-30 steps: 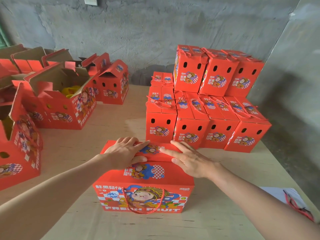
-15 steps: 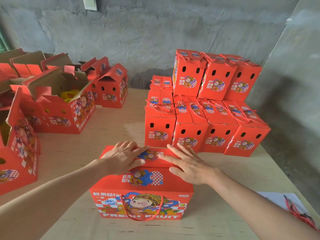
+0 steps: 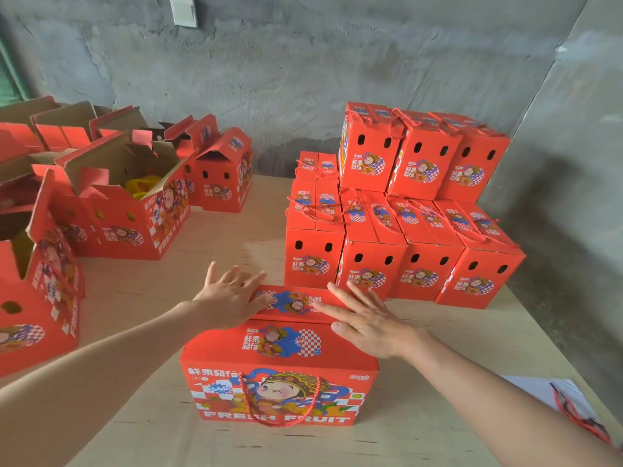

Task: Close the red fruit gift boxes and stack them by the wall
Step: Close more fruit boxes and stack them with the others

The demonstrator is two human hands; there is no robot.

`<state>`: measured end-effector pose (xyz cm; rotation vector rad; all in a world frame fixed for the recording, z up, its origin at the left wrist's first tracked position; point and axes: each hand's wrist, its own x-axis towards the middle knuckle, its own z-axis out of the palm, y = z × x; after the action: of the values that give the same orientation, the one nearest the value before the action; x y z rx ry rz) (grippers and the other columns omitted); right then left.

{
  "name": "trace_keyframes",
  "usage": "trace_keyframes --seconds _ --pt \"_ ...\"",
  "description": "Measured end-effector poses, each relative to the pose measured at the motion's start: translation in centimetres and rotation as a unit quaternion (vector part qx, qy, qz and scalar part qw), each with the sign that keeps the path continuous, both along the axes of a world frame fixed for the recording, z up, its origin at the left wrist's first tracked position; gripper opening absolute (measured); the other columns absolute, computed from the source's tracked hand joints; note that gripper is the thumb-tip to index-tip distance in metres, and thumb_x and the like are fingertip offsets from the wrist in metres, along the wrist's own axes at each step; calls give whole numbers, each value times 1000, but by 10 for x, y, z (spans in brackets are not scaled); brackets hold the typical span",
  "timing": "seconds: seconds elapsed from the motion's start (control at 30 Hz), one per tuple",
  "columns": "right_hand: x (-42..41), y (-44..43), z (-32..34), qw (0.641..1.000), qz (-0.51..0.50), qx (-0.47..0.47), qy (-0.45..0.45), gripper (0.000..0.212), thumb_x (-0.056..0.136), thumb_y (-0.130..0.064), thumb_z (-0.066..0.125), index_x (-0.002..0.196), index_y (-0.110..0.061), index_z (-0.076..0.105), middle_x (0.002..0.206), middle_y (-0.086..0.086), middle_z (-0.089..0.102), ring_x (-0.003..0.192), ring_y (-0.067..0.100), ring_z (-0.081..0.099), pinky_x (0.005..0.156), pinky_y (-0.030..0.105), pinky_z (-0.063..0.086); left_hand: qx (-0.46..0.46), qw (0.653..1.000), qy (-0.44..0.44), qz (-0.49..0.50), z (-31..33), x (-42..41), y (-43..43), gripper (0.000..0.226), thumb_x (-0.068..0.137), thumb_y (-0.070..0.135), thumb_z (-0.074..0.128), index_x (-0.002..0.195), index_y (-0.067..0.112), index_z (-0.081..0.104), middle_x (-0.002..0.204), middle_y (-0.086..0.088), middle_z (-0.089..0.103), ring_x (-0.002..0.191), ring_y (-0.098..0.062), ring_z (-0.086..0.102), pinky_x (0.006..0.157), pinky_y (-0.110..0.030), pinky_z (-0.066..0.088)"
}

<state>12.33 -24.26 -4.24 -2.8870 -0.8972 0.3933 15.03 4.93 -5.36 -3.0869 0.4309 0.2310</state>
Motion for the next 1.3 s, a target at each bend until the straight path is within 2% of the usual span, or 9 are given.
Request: trace_keyframes --seconds 0.17,0.33,0.53,0.7,0.87,1.0,1.03,1.17,1.3 --pt "-12 12 -10 1000 -8 0 -26 52 90 -69 9 135 -59 -15 152 -10 -30 139 16 -34 111 39 -23 -32 999 -27 9 -13 -5 -2 68 92 64 8 152 32 4 157 8 18 146 -16 4 114 -53 -10" --pt "-14 14 -12 999 -14 1 -36 51 93 -66 16 134 -61 -15 154 -8 -29 140 21 -32 113 43 -20 -42 999 -23 15 -15 -1 0 64 94 62 12 151 35 3 159 8 11 146 -15 2 116 -48 -1" --pt "-13 15 -12 999 1 11 -33 50 94 -65 18 140 -62 -1 156 -13 -21 143 25 -26 112 49 -19 -16 1000 -12 24 -3 -29 -32 52 102 44 12 150 37 -8 157 5 -20 144 -22 -20 111 -57 -14" --pt "-8 18 -13 999 -20 14 -46 48 93 -66 22 139 -65 4 159 -9 -14 146 29 -17 115 49 -11 -96 992 -35 72 -18 -92 -91 57 101 44 13 152 25 -5 159 6 -14 146 -20 -17 115 -46 -9" --pt "-14 21 -12 997 -28 26 -66 46 95 -63 25 137 -67 8 161 -6 -2 146 33 -2 114 51 -6 -100 982 -110 116 -27 -112 -105 58 99 50 8 152 29 7 158 15 -3 147 -13 -7 110 -46 -22" --pt "-19 11 -4 996 -24 36 -84 44 96 -58 29 139 -62 20 153 -5 15 137 29 20 113 47 9 -137 973 -184 0 -17 -113 -86 66 97 51 8 139 20 49 147 9 41 137 -22 39 111 -50 26" --pt "-22 5 -2 995 -23 36 -91 45 96 -58 29 140 -60 22 151 -4 19 133 27 24 111 45 12 -137 971 -190 -38 -15 -108 -77 66 98 50 8 135 20 53 144 10 44 135 -22 41 109 -51 28" --pt "-50 -2 -8 990 -46 40 -126 53 95 -60 26 146 -47 20 144 7 26 131 26 28 110 41 14 -113 982 -93 -118 -11 -72 -39 49 100 44 6 148 40 13 151 29 4 143 -4 -12 115 -40 -18" --pt "-75 34 -16 981 -144 50 -117 59 98 -54 21 151 -30 16 148 21 23 135 33 24 113 46 11 -63 994 -16 -92 -1 -38 -32 44 102 41 12 139 55 -7 149 32 -12 143 -9 -19 113 -48 -19"
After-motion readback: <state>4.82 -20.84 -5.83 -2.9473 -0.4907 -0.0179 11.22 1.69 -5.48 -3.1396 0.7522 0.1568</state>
